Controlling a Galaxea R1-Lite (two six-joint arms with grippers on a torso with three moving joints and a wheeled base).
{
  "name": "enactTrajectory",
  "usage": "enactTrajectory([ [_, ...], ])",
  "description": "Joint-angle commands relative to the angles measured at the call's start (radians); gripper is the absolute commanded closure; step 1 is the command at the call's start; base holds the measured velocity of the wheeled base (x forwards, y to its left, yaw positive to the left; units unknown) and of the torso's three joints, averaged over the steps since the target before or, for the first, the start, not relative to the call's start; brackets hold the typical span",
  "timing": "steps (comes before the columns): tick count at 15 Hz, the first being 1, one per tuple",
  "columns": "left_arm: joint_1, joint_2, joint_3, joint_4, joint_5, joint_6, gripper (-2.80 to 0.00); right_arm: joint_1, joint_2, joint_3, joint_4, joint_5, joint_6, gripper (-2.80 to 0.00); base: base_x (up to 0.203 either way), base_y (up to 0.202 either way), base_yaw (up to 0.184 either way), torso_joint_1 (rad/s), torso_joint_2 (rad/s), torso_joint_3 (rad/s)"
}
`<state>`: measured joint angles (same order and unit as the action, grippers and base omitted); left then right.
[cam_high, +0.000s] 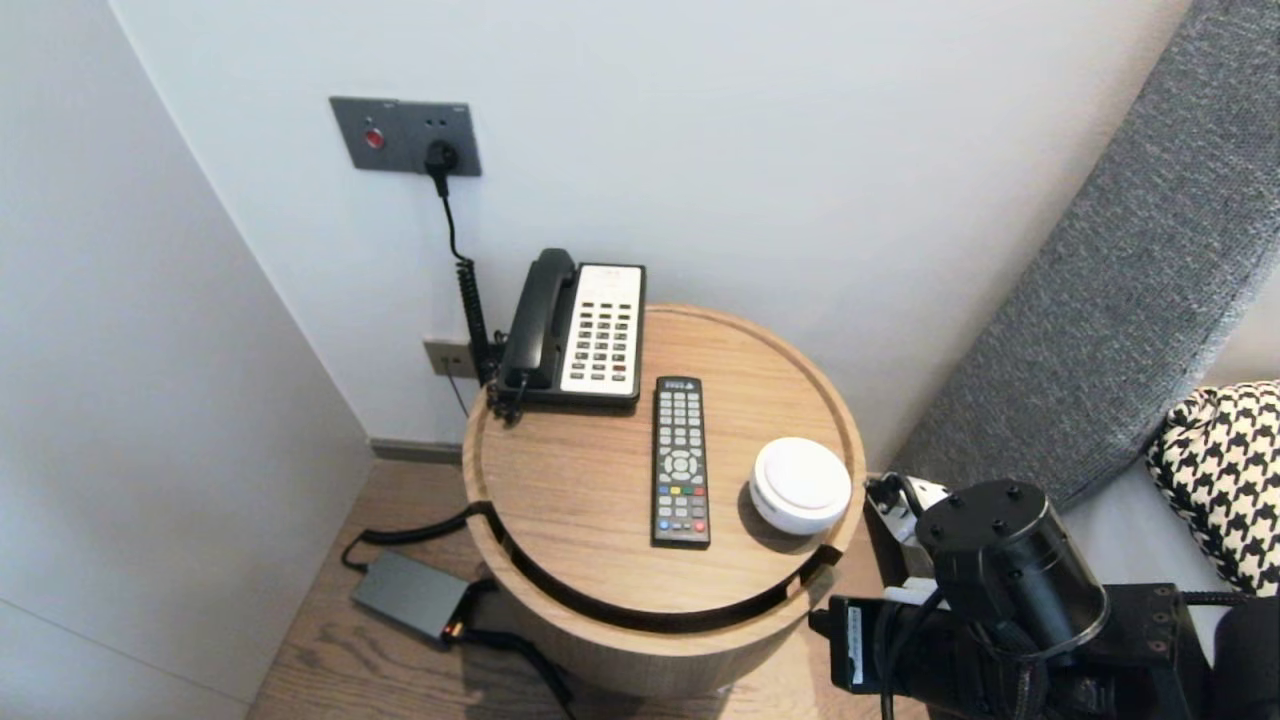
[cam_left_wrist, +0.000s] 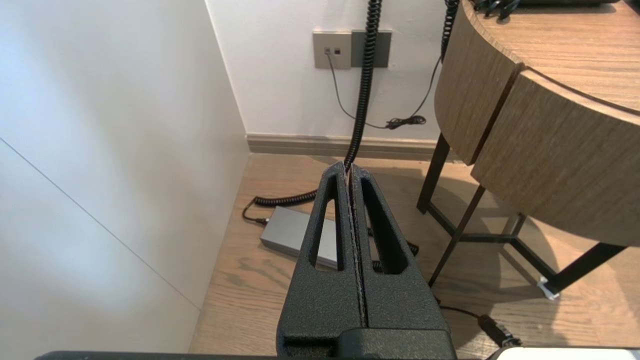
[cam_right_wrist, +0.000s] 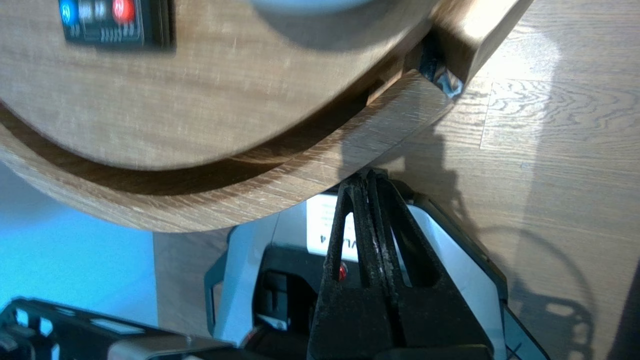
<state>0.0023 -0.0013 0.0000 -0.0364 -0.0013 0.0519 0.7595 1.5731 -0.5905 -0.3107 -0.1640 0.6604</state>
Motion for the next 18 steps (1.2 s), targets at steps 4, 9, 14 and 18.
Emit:
enactTrajectory([
  [4, 0.001, 0.0, 0.012, 0.0, 0.0, 0.0, 0.0, -0.029, 0.011, -0.031, -0.002, -0.006, 0.007, 0.0, 0.0, 0.0, 0.0, 0.0, 0.0, 0.0],
  [9, 0.001, 0.0, 0.012, 0.0, 0.0, 0.0, 0.0, -0.026, 0.0, -0.016, -0.001, -0.016, 0.007, 0.0, 0.0, 0.0, 0.0, 0.0, 0.0, 0.0],
  [14, 0.001, 0.0, 0.012, 0.0, 0.0, 0.0, 0.0, -0.035, -0.103, 0.138, -0.002, -0.021, 0.001, 0.0, 0.0, 0.0, 0.0, 0.0, 0.0, 0.0],
  [18, 0.001, 0.0, 0.012, 0.0, 0.0, 0.0, 0.0, -0.142, -0.275, 0.239, 0.005, -0.02, -0.021, 0.0, 0.0, 0.0, 0.0, 0.0, 0.0, 0.0],
])
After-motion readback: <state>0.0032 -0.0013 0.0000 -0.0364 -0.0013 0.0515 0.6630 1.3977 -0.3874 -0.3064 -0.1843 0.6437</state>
